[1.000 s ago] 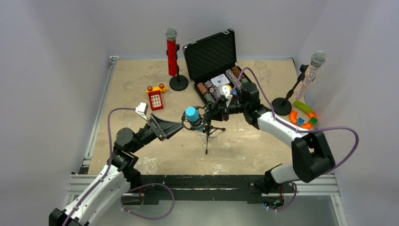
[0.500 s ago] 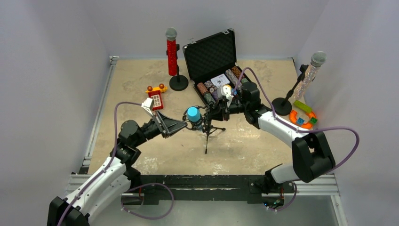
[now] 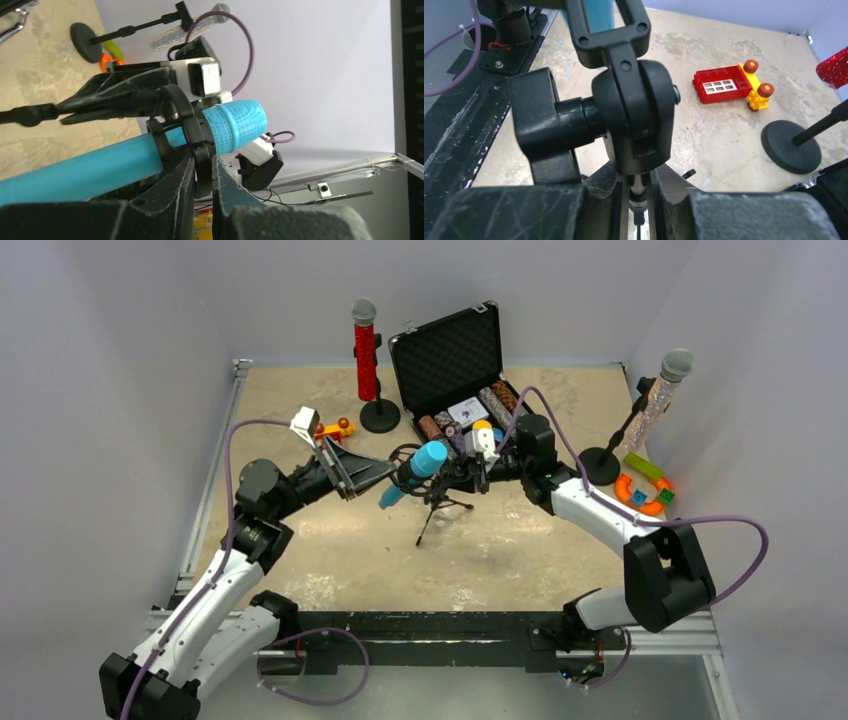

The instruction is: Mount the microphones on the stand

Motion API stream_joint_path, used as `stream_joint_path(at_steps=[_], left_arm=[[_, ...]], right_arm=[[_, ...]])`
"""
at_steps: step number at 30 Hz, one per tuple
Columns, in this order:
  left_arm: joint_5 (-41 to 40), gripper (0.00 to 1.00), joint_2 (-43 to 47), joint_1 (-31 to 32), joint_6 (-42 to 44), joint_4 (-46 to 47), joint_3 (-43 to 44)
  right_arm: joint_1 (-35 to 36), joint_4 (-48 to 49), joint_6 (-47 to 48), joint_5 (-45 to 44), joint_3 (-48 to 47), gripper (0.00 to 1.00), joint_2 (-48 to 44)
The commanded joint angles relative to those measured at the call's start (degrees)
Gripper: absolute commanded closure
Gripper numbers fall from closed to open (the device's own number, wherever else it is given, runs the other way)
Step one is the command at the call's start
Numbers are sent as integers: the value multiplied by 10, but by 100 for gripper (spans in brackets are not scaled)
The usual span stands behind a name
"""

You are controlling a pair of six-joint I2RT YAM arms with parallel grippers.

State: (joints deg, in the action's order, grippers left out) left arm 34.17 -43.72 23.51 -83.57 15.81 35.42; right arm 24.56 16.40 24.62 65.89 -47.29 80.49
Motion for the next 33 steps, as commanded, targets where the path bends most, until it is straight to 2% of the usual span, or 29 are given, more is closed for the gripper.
stream_joint_path(at_steps=[1, 10, 12, 14, 20, 24, 28, 31, 33], left_arm=[[42, 90, -20, -1, -41, 167, 105], [57, 90, -48, -5, -27, 156, 151], [62, 87, -41, -11, -13, 131, 148], [64, 81, -24, -21, 11, 90, 142], [31, 46, 65, -44, 163, -142, 143], [-40, 24, 115, -45, 315, -365, 186], [-147, 13, 172, -44, 469, -521, 221], [-232, 9, 207, -44, 540, -584, 217], [-256, 7, 224, -44, 568, -604, 206]], right_arm=[[8, -49, 20, -54, 11, 100, 17], [8, -62, -7, -65, -10, 100, 31], [8, -63, -26, -54, -18, 100, 31], [7, -67, -46, -47, -31, 100, 31], [8, -79, -82, -44, -54, 100, 33], [5, -81, -81, -46, -54, 100, 30], [0, -86, -82, -48, -69, 100, 28], [2, -109, -76, -45, -111, 100, 46], [3, -115, -92, -36, -148, 100, 74]])
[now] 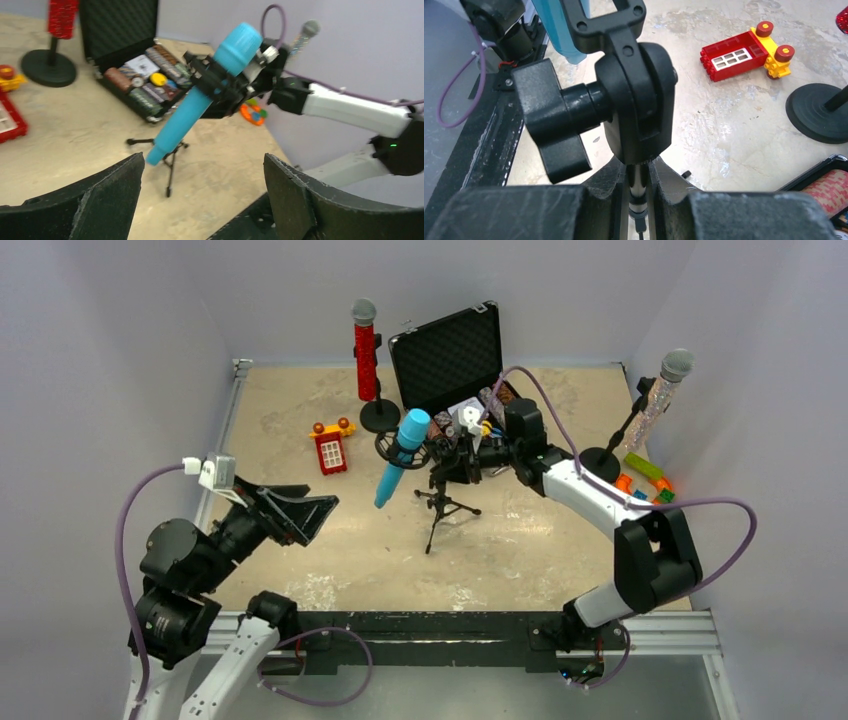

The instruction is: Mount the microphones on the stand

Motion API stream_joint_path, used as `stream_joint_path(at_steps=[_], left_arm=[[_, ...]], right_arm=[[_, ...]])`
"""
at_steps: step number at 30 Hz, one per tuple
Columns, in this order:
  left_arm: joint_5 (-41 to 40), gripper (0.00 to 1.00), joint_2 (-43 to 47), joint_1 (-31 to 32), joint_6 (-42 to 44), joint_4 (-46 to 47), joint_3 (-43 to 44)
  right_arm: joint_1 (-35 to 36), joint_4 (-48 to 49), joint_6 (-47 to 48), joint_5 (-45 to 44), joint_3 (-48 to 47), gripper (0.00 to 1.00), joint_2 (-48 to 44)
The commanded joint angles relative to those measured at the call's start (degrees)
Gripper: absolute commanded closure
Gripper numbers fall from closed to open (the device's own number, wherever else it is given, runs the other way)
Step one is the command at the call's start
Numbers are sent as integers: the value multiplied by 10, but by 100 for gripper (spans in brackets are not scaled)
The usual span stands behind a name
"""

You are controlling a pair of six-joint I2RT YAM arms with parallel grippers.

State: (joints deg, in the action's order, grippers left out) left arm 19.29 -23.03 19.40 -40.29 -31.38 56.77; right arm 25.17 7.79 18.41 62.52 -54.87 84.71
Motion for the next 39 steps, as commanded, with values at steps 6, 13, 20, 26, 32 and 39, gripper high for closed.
stream_joint_path(at_steps=[6, 13, 20, 26, 32, 39], left_arm=[[-128, 7, 53, -3, 145, -143, -31], [-184, 7, 84, -3, 161, -155, -35], [-190, 7, 99, -4, 162, -161, -47], [-190, 7, 100, -3, 160, -151, -66], [-186, 7, 101, -3, 163, -142, -82], [-173, 7, 102, -3, 167, -134, -91]], right_arm=[[30, 14, -96, -18, -136, 100, 80], [64, 87, -179, -116, -218, 100, 131], [75, 87, -206, -159, -339, 100, 212], [78, 98, -188, -152, -398, 100, 270], [83, 112, -147, -133, -359, 100, 278], [83, 101, -120, -78, -302, 84, 259]])
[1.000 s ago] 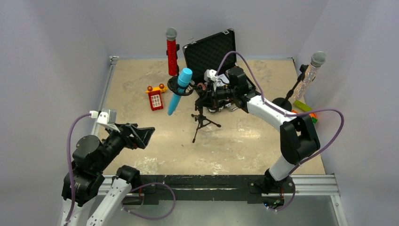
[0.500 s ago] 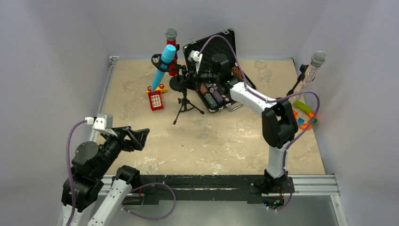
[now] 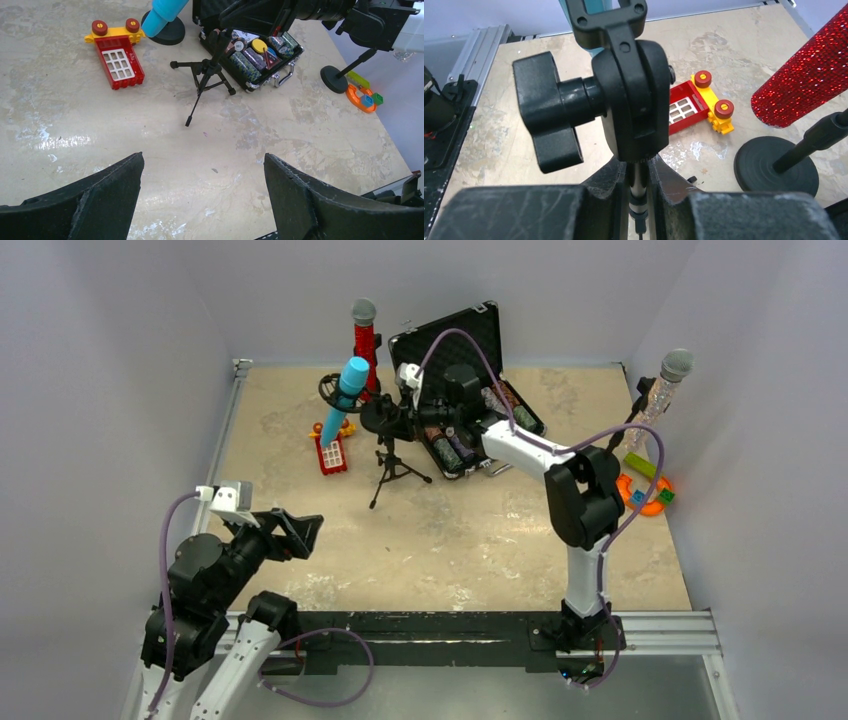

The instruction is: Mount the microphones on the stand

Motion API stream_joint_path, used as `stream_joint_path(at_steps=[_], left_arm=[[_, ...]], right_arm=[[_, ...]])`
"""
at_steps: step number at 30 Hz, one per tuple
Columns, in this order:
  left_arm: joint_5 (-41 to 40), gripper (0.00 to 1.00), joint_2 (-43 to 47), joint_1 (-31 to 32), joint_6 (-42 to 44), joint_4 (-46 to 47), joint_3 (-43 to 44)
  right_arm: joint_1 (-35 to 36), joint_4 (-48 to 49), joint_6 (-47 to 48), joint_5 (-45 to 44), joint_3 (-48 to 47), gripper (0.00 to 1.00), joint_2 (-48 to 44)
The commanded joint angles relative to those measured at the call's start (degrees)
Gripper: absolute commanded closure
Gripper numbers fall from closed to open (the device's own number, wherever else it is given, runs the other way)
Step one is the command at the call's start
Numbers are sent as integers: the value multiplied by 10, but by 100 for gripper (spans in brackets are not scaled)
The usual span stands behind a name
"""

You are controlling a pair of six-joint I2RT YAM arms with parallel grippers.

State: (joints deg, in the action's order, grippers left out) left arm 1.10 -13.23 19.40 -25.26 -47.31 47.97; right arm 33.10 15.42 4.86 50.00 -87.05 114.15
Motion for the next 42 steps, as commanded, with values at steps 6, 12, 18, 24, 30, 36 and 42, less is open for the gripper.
stream_joint_path(at_steps=[6, 12, 18, 24, 30, 36, 42], left_arm=[[31, 6, 7, -3, 20, 27, -3], [63, 6, 7, -3, 25, 27, 2], [91, 6, 6, -3, 34, 27, 10], [140, 0, -8, -3, 25, 65, 4], [197, 1, -58, -3, 10, 151, -6], [182, 1, -81, -3, 56, 135, 46], [113, 1, -104, -3, 134, 49, 142]], right_arm=[[3, 6, 25, 56, 44, 62, -63], [-3, -35, 25, 62, 43, 43, -94], [-13, -75, 15, 60, 49, 36, -124], [-31, -259, 102, 21, 39, 31, -198], [-59, -452, 213, -27, 78, 18, -363], [-184, -574, 242, 3, 86, 4, -542], [-234, -556, 116, -140, 75, 1, -684]])
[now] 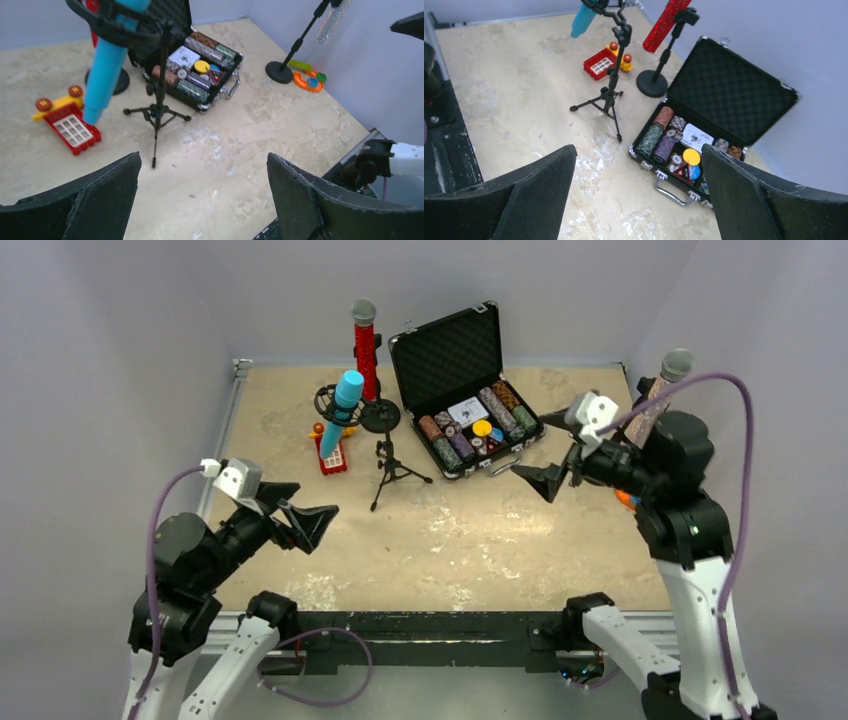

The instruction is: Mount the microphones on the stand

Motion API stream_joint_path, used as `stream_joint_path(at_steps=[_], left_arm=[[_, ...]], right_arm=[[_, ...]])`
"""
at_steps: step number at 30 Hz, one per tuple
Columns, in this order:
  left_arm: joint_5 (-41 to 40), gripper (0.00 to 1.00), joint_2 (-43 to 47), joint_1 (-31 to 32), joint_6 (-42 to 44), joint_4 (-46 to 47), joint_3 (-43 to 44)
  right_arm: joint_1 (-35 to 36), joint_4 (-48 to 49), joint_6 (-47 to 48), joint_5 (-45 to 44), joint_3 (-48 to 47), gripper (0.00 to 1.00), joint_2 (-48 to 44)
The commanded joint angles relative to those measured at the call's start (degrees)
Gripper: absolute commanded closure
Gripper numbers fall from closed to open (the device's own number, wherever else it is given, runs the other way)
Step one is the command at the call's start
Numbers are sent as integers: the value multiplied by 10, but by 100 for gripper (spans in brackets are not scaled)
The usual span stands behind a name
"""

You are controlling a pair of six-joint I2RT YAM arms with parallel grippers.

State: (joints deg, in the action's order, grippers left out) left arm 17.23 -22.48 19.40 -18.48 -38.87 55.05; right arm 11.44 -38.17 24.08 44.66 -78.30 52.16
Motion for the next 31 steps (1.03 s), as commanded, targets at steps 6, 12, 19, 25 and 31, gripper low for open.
stream_joint_path(at_steps=[6, 12, 19, 25, 31], left_arm=[[-103, 1, -30, -3, 92, -101, 159], [-120, 1, -10, -3, 86, -119, 186], [-125, 1, 10, -3, 75, -134, 180], [-126, 1, 12, -3, 73, -133, 170], [-125, 1, 12, -3, 71, -126, 159]], right_arm=[[-55, -10, -190, -169, -84, 1, -116], [-72, -33, -236, -162, -133, 1, -121], [-76, -27, -247, -155, -103, 1, -130], [-82, -24, -227, -143, -94, 1, -130], [-92, -21, -222, -126, -84, 1, -130]])
